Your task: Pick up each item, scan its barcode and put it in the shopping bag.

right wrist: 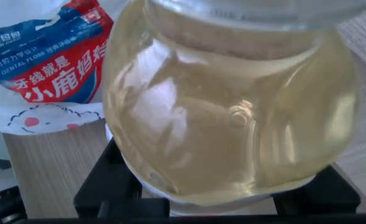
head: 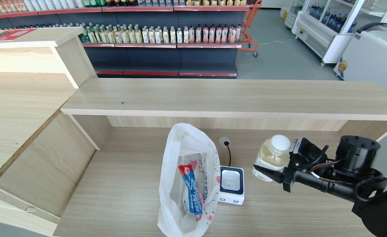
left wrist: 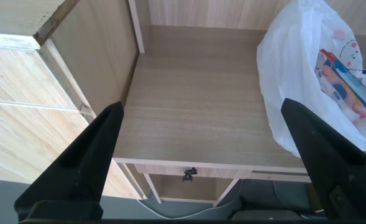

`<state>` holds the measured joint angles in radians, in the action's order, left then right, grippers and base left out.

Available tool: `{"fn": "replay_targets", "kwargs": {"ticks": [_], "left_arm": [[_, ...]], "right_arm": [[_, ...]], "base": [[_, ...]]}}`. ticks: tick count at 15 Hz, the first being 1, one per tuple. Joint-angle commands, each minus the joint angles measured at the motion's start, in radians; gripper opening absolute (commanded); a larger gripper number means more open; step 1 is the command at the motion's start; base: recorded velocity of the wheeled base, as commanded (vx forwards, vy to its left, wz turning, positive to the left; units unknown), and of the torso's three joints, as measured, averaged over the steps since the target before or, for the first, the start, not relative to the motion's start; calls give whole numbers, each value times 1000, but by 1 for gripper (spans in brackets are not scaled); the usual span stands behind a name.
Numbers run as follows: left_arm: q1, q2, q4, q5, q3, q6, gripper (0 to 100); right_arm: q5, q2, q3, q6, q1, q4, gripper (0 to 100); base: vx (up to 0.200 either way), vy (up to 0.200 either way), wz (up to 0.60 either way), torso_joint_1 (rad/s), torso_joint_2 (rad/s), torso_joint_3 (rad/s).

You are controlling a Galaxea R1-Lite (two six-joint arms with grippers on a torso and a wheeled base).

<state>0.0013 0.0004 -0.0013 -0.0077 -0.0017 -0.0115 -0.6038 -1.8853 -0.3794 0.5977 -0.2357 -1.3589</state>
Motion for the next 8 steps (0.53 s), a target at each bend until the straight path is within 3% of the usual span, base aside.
{"fn": "replay_targets", "kwargs": {"ticks": [1, 5, 8], "left_arm": [[0, 0, 0, 0, 0, -1, 100], [0, 0, 0, 0, 0, -1, 100], [0, 0, 0, 0, 0, -1, 100]], "right_arm": [[-33, -94, 0, 54, 7, -34, 0], [-136, -199, -32, 226, 10, -95, 0], [-151, -276, -58, 251, 26, -158, 0]], "base": [[0, 0, 0, 0, 0, 0], [0, 0, 0, 0, 0, 0], [0, 0, 0, 0, 0, 0]]}}
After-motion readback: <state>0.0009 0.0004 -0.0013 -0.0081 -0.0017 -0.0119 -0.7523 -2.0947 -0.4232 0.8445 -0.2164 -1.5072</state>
